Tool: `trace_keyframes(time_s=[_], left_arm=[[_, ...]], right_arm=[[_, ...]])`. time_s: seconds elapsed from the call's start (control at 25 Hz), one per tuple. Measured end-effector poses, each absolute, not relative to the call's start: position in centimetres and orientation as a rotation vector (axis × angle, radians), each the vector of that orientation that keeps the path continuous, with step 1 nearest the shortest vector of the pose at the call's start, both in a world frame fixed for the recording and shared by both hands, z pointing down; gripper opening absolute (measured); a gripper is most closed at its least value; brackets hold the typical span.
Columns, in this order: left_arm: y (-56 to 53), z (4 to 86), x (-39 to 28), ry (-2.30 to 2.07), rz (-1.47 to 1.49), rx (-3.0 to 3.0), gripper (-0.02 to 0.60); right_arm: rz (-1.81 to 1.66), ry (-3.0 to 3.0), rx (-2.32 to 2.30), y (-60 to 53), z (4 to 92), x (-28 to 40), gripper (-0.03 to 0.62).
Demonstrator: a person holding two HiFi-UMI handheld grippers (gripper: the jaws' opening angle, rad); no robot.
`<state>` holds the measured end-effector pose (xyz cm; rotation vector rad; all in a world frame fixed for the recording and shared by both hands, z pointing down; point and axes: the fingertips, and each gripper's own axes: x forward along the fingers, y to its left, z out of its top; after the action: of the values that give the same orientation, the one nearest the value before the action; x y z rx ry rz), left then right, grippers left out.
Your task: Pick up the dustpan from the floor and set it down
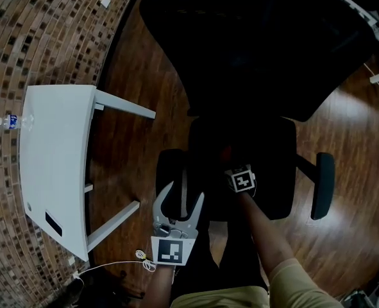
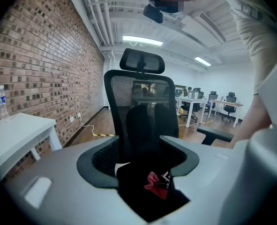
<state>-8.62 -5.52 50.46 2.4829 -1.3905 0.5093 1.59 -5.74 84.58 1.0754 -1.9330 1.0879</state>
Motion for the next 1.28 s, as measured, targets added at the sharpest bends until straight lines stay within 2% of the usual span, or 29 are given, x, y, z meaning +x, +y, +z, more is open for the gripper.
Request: trace_keyframes(time_s=[0.16, 0.28, 0.44, 0.6, 0.72, 0.88, 1.08, 1.2, 1.28], left_arm=[[-5.5, 50.6, -5.4, -1.306, 0.428, 2.502, 0.242], [-5.5, 51.8, -2.8, -1.235, 0.394, 2.533, 0.241], [-6.5, 54.8, 0.5, -1.185, 0.391, 2.576, 0.23], [-8.3, 57.6, 2.3, -1.167, 0.419, 2.615, 0.232], [-9.3, 56.1, 1.1, -1.19, 0.366, 2.621, 0.232], [-10.1, 53.1, -2.5, -1.247, 0.332, 2.592, 0.225], [-10.4, 52.3, -8.4, -1.338, 0.47, 2.536, 0.199], [-10.1, 51.5, -11.5, -1.392, 0.461, 2.5, 0.199], [-9.8, 51.7, -12.6, -1.415, 0.487, 2.477, 0.197]], right_arm=[[1.015, -1.704, 1.302, -4.0, 84.4, 15.0, 0.08], [0.937, -1.581, 1.386, -3.1, 83.4, 22.1, 0.08], [0.89, -1.452, 1.489, -2.6, 82.4, 26.9, 0.081], [0.941, -1.396, 1.571, -2.5, 82.4, 27.6, 0.081], [1.099, -1.575, 1.567, -3.4, 82.0, 22.5, 0.083], [1.206, -1.961, 1.282, -5.0, 80.6, 8.2, 0.086], [1.265, -2.17, 0.959, -5.2, 79.3, -7.6, 0.085], [1.237, -2.157, 0.877, -4.2, 80.8, -11.6, 0.086], [1.116, -2.153, 0.867, -4.4, 81.4, -11.2, 0.084]])
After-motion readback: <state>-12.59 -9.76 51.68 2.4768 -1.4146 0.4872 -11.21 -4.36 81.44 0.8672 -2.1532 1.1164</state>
